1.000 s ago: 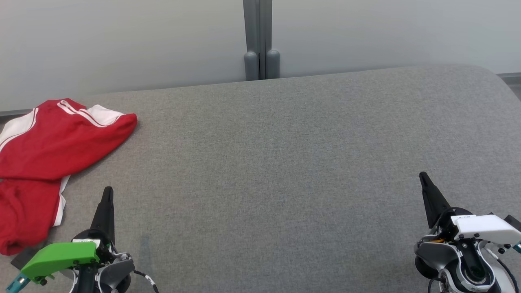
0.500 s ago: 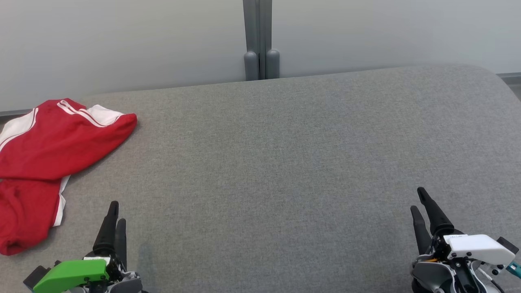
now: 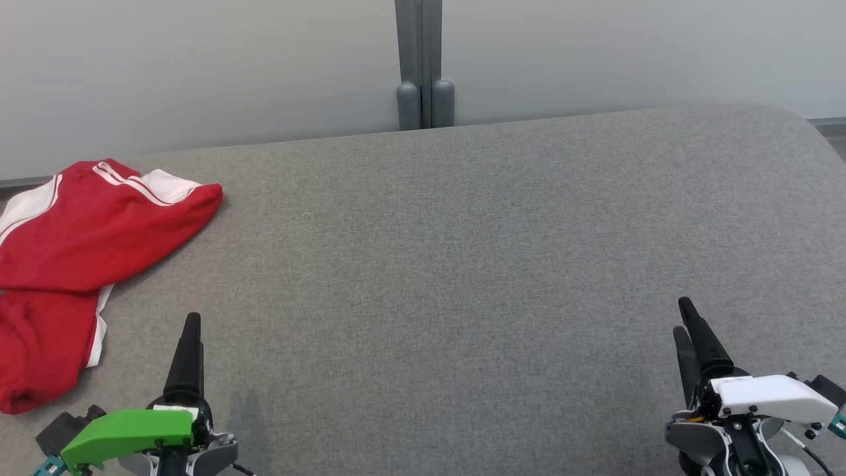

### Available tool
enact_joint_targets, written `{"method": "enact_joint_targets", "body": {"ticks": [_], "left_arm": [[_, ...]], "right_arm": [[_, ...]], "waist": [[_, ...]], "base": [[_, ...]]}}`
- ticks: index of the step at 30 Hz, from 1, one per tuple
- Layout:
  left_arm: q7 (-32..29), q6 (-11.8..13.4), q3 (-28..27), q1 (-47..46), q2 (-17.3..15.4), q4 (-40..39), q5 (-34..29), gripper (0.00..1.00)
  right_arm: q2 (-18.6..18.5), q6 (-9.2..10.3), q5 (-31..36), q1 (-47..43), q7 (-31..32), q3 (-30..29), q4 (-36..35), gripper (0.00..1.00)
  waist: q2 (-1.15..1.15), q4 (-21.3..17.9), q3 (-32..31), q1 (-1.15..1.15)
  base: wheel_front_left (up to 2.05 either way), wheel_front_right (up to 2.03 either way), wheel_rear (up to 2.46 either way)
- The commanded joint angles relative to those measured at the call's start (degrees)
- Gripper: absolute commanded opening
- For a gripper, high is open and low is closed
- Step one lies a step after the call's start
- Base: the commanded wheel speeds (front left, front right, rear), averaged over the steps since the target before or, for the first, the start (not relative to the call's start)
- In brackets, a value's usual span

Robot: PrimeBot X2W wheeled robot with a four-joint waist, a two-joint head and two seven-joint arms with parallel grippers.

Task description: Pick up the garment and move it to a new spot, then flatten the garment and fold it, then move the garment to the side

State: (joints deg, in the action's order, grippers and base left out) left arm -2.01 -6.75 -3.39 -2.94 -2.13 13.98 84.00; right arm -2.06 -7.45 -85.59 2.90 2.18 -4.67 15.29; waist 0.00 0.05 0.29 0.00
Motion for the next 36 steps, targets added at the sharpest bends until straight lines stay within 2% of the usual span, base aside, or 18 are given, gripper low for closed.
{"method": "enact_joint_targets", "body": {"ticks": [1, 22, 36], "left_arm": [[0.64, 0.49, 0.44, -0.44, -0.29, -1.78, -2.66, 1.0], [5.3, 6.13, 6.36, -0.16, -0.48, -5.78, -29.22, 1.0], [7.92, 7.67, 8.43, 1.02, -0.77, -5.14, -43.64, 1.0]], "right_arm": [[-0.32, -0.02, 2.1, 0.55, -0.77, 0.03, -1.44, 1.0], [-0.51, -0.02, 26.48, 0.11, -5.47, 1.27, -7.02, 1.0], [-0.6, -0.03, 42.35, -0.74, -8.08, 3.8, -8.29, 1.0]], "waist": [[0.0, 0.01, 0.02, 0.0], [0.0, 0.22, 0.23, 0.0], [0.0, 0.4, 0.16, 0.0]], "base": [[0.0, 0.0, 0.0], [0.0, 0.0, 0.0], [0.0, 0.0, 0.0]]}}
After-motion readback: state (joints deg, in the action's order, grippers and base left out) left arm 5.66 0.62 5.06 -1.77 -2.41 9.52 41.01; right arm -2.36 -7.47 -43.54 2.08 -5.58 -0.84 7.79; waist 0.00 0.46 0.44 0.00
